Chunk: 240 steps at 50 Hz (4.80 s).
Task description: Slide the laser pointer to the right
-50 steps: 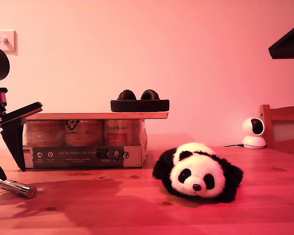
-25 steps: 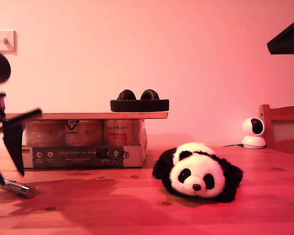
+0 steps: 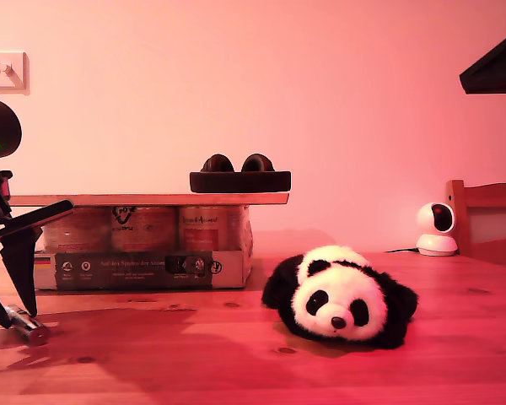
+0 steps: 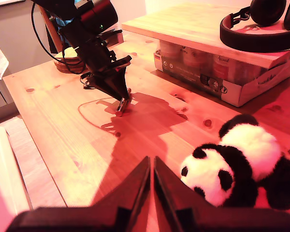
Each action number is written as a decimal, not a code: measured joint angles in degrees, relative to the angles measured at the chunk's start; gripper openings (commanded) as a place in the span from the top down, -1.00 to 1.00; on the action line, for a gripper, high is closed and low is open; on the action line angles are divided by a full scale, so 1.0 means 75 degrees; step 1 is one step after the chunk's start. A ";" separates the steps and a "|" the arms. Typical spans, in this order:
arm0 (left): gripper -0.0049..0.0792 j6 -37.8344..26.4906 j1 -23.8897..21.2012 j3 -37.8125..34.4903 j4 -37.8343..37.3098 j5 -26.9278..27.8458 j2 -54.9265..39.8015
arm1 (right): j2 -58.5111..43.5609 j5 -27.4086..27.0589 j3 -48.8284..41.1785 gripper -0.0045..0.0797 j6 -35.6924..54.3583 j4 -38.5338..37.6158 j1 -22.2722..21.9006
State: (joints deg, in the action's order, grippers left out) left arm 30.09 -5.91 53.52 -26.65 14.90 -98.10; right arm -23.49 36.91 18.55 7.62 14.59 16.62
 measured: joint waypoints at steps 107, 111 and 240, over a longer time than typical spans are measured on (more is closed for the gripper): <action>0.47 0.0006 -0.3089 0.1807 0.0411 0.0533 -0.1547 | 0.0000 0.0000 0.0000 0.92 0.0000 0.0000 0.0000; 0.47 0.0032 -0.3142 0.1807 0.0513 0.0606 -0.1547 | 0.0000 0.0000 0.0000 0.92 0.0000 0.0000 0.0000; 0.94 -0.4045 -0.2276 -0.2116 0.2361 -0.0530 0.5432 | 0.0000 -0.1935 0.0000 0.92 -0.0761 -0.0513 0.0000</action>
State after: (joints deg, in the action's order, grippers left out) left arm -0.25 -22.98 37.65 -8.95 10.92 -57.36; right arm -23.49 22.39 18.55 1.91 10.74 16.62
